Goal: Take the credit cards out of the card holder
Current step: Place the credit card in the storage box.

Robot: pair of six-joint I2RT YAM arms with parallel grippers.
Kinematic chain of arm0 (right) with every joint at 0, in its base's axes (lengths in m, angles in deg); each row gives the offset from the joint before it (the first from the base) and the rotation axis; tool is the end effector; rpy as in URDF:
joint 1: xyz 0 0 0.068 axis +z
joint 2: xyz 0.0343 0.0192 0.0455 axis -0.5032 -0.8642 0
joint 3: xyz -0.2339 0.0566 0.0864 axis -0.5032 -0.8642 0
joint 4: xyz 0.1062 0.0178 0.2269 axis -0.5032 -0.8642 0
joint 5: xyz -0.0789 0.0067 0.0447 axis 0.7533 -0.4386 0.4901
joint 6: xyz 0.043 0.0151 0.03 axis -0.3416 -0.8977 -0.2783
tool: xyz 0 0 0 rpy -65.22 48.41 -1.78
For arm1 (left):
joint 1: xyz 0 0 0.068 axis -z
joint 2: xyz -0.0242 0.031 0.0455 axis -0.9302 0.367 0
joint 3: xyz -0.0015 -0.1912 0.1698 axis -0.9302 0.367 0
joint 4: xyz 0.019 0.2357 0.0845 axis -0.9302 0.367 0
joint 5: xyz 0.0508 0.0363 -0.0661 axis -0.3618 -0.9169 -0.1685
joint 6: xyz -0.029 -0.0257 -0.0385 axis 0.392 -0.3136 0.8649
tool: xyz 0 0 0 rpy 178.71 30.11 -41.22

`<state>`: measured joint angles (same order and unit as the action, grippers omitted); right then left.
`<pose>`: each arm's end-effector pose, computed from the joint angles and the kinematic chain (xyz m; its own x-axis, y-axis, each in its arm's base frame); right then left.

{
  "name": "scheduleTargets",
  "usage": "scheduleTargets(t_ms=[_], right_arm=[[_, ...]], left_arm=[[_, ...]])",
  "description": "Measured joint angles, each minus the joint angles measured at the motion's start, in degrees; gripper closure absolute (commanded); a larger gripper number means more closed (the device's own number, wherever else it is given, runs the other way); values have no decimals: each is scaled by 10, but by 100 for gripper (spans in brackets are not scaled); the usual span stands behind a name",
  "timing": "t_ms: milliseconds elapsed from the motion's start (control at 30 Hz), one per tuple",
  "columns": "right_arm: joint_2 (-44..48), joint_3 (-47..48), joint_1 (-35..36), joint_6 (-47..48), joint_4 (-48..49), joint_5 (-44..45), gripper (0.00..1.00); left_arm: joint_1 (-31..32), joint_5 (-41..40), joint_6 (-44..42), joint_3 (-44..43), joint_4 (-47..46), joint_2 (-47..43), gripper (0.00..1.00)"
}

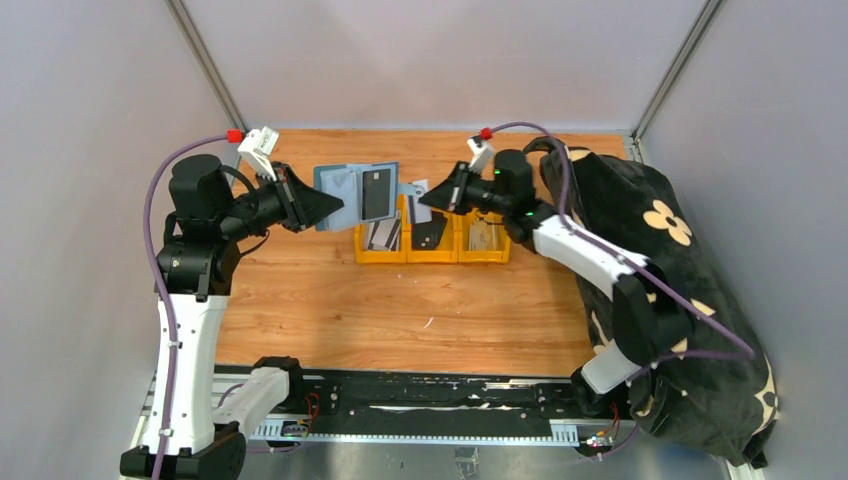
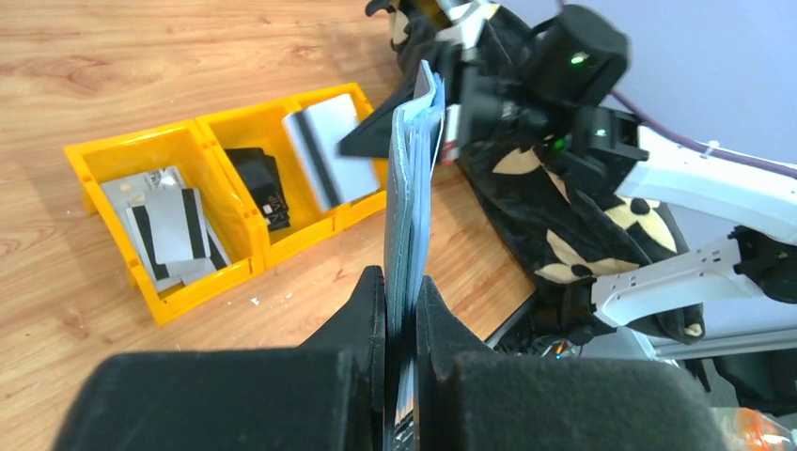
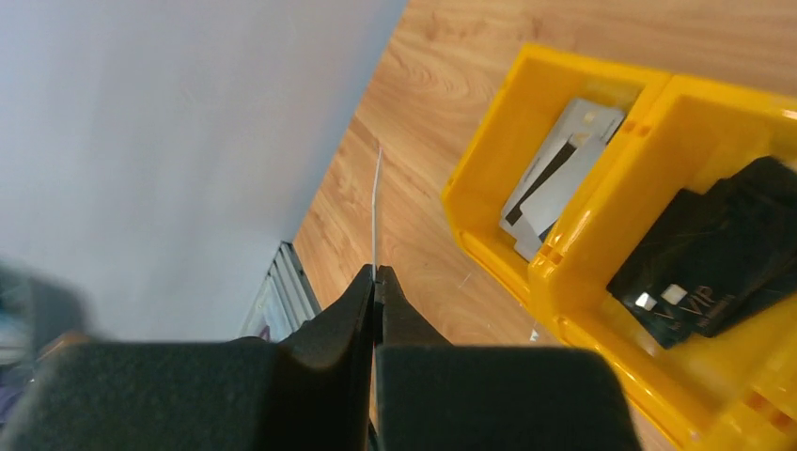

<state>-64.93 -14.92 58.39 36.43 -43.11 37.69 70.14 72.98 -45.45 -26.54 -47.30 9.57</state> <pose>0.2925 0.1797 0.3109 -0.6661 0.3151 -0.6760 -0.5791 0.3525 0.7351 0.1594 -0.0302 0.4298 -0.5219 -0.2613 -0.8120 0.5316 0.6448 -0.5492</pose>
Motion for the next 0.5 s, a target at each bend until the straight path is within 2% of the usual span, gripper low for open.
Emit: scheduleTargets(t_ms=[233, 500], right_arm=[[-191, 131, 108, 21, -35, 61, 100], [-316, 219, 124, 19, -53, 109, 100]], left_arm=[[0, -7, 0, 2, 6, -1, 100], [0, 3, 1, 2, 5, -4, 100]])
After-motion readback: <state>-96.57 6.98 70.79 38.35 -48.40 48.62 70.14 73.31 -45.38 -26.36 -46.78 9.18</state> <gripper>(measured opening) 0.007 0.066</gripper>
